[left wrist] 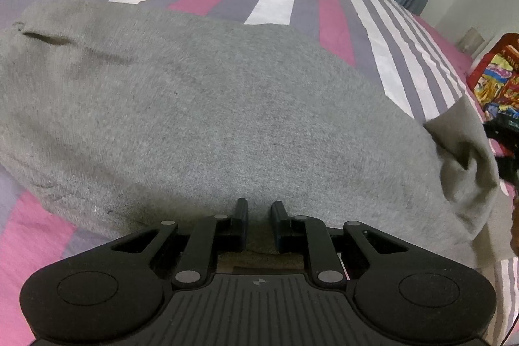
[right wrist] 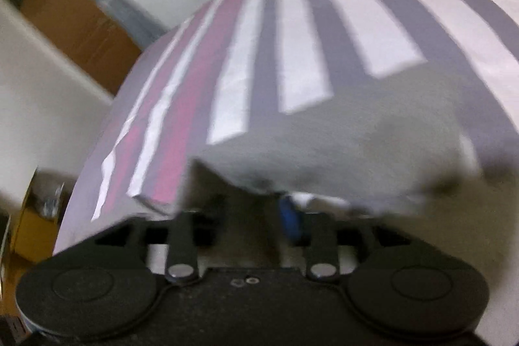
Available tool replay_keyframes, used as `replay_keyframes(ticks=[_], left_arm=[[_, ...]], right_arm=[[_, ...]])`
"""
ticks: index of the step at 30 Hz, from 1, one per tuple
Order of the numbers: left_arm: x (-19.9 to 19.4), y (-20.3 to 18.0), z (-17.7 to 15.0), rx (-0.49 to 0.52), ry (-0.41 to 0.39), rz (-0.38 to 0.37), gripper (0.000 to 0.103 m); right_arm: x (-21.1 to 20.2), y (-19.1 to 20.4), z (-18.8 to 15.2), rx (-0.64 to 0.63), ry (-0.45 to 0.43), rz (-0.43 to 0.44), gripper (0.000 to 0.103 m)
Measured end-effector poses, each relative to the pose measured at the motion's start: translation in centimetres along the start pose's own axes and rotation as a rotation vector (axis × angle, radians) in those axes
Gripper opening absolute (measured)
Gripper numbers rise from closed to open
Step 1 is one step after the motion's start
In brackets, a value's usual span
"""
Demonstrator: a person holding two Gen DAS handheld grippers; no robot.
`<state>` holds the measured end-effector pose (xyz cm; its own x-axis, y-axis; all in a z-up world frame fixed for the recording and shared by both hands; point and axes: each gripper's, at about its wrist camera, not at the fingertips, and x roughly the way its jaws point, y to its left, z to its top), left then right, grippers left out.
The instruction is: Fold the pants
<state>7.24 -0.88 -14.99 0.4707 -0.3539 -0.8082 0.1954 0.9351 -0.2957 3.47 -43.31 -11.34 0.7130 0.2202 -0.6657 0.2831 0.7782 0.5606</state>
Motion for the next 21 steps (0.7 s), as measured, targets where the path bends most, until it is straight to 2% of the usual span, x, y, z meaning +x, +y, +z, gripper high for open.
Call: replay_keyframes(ticks=[1, 2, 4, 8, 11, 15, 16, 18, 21], left_arm=[[0.0, 0.0, 0.0, 0.0, 0.0, -0.002, 0.016], [0.0, 0.0, 0.0, 0.001, -0.001, -0.003, 0.016], [0.0, 0.1, 0.0, 0.004, -0.002, -0.006, 0.016], [0.0, 0.1, 0.0, 0.001, -0.003, -0.007, 0.016], [0.0, 0.0, 0.0, 0.001, -0.004, -0.005, 0.016], [0.0, 0.0, -0.1, 0.0, -0.007, -0.007, 0.016], [0.0, 0.1, -0.1, -0.004, -0.006, -0.01, 0.016], [-0.1, 0.2, -0.1, -0.013, -0.004, -0.014, 0.016], [0.0, 0.2, 0.0, -0.01, -0.002, -0.016, 0.016]], right_arm=[[-0.5, -0.9, -0.3, 0.039, -0.016, 0.006, 0.076], [-1.2, -1.9, -0.7, 0.083, -0.03, 0.02, 0.075], [-2.1, -3.6, -1.1, 0.167, -0.052, 0.056, 0.063], [-3.1, -6.5, -1.7, 0.384, -0.153, 0.114, 0.061], [-3.0, -7.4, -1.8, 0.469, -0.199, 0.113, 0.059], [-1.7, -6.9, -1.5, 0.514, -0.2, 0.109, 0.058], [-1.6, -7.0, -1.7, 0.558, -0.2, 0.101, 0.058], [-1.6, -7.6, -2.4, 0.687, -0.175, 0.148, 0.058], [-0.8, -7.7, -2.8, 0.714, -0.177, 0.124, 0.057]])
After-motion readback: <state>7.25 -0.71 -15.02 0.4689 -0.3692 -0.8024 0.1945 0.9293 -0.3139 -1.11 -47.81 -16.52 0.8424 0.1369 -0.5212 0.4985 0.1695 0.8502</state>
